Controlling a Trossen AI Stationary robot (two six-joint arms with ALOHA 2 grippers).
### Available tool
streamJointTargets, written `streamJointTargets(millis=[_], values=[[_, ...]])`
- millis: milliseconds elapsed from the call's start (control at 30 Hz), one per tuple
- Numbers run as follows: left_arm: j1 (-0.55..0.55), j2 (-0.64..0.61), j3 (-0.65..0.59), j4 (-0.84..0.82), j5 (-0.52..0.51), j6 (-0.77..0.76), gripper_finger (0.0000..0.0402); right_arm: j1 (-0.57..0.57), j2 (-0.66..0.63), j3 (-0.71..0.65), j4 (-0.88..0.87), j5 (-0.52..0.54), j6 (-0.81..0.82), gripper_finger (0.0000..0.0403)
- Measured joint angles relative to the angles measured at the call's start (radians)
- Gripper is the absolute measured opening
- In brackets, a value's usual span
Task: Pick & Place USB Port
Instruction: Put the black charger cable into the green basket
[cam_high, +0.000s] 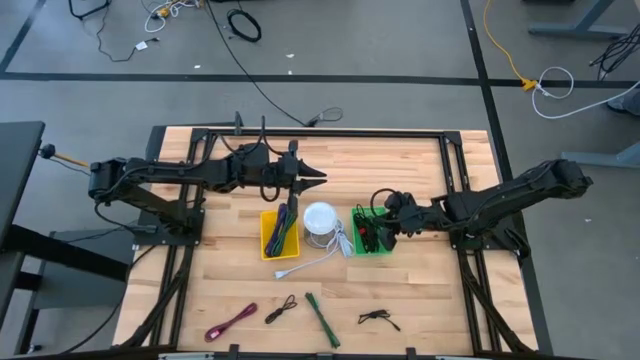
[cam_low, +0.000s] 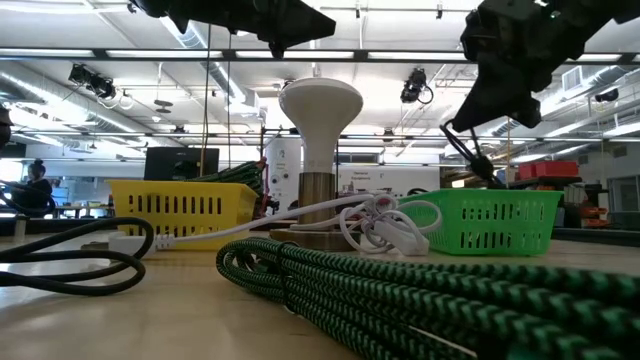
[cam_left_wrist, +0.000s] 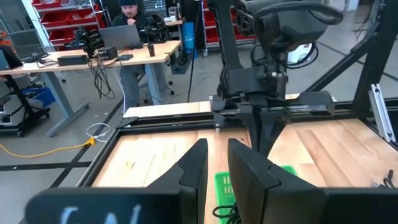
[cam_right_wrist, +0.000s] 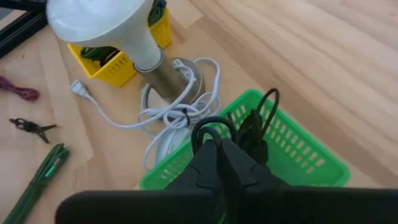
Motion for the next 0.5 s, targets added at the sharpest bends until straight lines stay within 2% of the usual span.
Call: streamJointTargets(millis=[200, 500], values=[[0.0, 0.0, 0.0, -0.008, 0.0, -0.001, 0.0069, 0.0, 0.0, -0.002, 0.0, 0.013, -0.084, 0.0037], [0.0, 0.0, 0.0, -0.008, 0.0, -0.003, 0.0069, -0.006, 0.0, -0.002, 0.005, 0.017, -0.123, 0.0104]])
